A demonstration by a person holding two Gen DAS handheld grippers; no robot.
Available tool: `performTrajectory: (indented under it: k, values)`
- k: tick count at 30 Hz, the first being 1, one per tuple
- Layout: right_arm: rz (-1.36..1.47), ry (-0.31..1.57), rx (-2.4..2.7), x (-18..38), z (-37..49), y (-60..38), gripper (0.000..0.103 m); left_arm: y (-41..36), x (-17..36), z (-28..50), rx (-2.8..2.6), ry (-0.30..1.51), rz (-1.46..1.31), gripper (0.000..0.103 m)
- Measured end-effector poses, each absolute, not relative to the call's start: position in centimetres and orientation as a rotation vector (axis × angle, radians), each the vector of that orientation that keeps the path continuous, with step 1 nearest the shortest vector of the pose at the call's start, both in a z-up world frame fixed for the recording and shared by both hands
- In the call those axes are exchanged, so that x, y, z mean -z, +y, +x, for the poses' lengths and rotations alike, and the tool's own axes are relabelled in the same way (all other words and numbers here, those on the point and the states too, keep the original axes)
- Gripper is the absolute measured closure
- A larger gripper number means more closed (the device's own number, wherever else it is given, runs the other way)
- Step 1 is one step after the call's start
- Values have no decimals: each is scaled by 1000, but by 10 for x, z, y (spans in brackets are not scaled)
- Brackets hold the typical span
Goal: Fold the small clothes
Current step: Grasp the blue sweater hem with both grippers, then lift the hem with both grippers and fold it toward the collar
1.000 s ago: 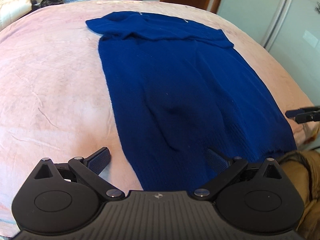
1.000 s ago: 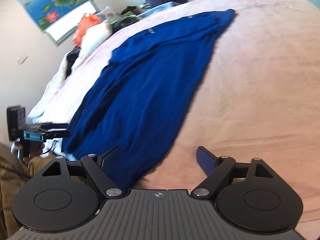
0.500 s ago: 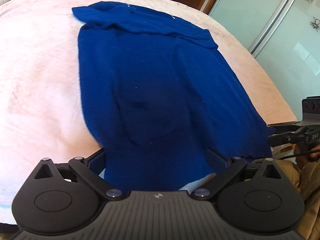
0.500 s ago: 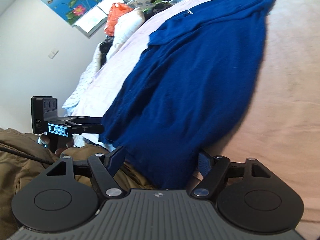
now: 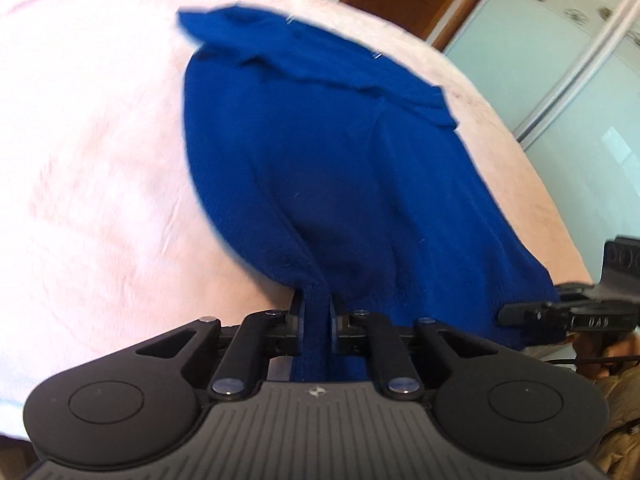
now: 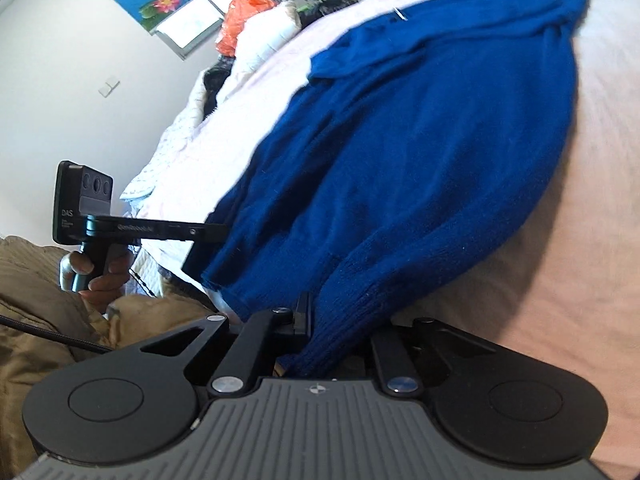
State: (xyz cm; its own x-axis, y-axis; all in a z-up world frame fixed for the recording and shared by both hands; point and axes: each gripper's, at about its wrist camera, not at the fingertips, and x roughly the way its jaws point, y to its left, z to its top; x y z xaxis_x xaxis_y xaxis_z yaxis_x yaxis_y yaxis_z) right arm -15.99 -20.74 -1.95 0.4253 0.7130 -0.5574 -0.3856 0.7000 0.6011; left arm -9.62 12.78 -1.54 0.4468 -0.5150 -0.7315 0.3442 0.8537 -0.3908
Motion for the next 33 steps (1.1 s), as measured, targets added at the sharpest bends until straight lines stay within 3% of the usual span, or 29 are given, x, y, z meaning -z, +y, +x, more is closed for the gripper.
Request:
performTrajectory:
  k: [9,17,26,33]
  values:
    - [394,746,-669,-17,-139,-221,92,119,-29,-88,550,767,-162,93]
    - [396,649,-618,-36,-101,-230,92,118,-41,-67,512,720,-180,93]
    - [456,713,-530,-3,-49,-238,91,114,-36,-27,429,696,-229,93]
    - [568,805,-519,33,-47,-248,84,107,-18,-19,393,735,-210,93]
